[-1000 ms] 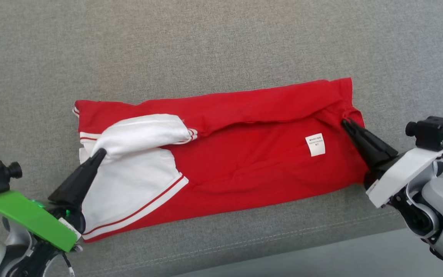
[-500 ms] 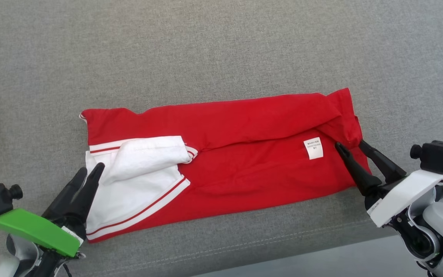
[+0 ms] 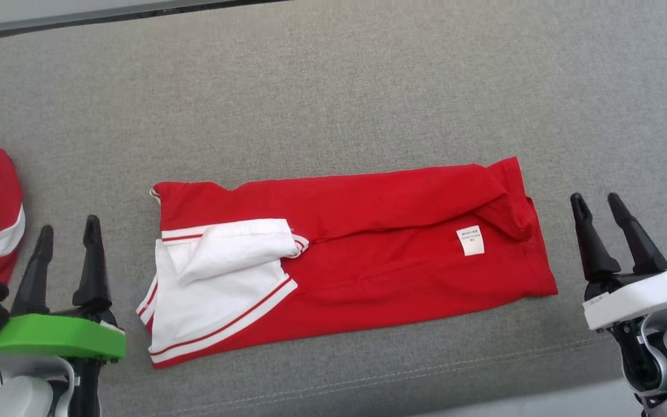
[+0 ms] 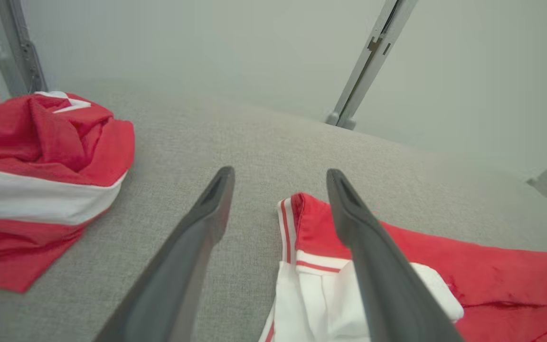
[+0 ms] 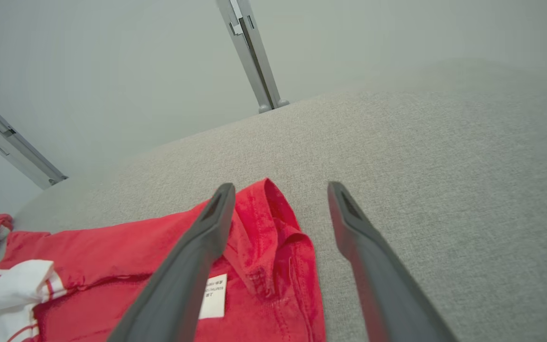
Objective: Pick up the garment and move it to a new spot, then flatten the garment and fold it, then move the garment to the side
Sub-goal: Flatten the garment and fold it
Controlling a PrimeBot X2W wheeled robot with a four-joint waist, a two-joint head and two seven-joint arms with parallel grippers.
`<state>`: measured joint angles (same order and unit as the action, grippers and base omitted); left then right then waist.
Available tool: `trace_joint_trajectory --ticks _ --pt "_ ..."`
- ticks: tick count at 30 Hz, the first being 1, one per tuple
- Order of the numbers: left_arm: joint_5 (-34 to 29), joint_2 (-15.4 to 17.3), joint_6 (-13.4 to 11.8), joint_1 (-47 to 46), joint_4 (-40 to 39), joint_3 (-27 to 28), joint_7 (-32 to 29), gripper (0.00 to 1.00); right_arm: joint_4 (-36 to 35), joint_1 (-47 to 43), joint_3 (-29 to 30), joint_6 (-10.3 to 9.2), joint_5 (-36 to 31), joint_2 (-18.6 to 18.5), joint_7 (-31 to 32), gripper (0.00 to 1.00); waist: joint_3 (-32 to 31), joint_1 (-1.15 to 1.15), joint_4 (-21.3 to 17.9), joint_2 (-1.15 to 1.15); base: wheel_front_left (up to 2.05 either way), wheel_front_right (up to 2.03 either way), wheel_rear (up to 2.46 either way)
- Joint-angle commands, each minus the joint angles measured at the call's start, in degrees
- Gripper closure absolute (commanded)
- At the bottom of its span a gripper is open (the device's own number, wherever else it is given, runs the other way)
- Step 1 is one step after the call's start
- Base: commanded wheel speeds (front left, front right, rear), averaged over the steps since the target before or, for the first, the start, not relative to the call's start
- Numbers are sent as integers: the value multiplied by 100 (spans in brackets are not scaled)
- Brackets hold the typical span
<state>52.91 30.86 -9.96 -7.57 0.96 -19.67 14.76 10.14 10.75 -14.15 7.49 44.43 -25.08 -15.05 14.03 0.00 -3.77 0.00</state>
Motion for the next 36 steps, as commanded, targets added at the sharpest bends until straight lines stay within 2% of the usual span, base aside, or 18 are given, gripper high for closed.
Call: trace_joint_trajectory --ticks 1,4,8,14,22,28,36 --pt "-218 -96 -199 95 -144 96 46 0 -18 -100 278 0 -273 182 -12 0 -220 0 51 0 0 0 0" --pt "-668 -214 -552 210 -439 118 45 0 -57 -180 735 0 -878 519 -13 0 -371 0 60 0 0 0 0" --pt "-1255 -281 -911 395 -724 4 43 0 -123 -300 1053 0 -1542 893 -12 0 -564 0 80 0 0 0 0" --pt "-1828 -376 -1104 637 -800 -127 44 0 -229 -509 1112 0 -2220 1198 -12 0 -840 0 112 0 0 0 0" --pt "-2102 -651 -914 944 -501 -347 38 0 -358 -831 891 0 -2623 1406 -12 0 -1141 0 189 0 0 0 0" --pt "-2251 -840 -709 988 -265 -303 39 0 -396 -1090 787 0 -2826 1473 -12 0 -1270 0 268 0 0 0 0" --pt "-2398 -979 -567 992 -139 -146 39 0 -449 -1281 876 0 -2934 1581 -12 0 -1279 0 382 0 0 0 0"
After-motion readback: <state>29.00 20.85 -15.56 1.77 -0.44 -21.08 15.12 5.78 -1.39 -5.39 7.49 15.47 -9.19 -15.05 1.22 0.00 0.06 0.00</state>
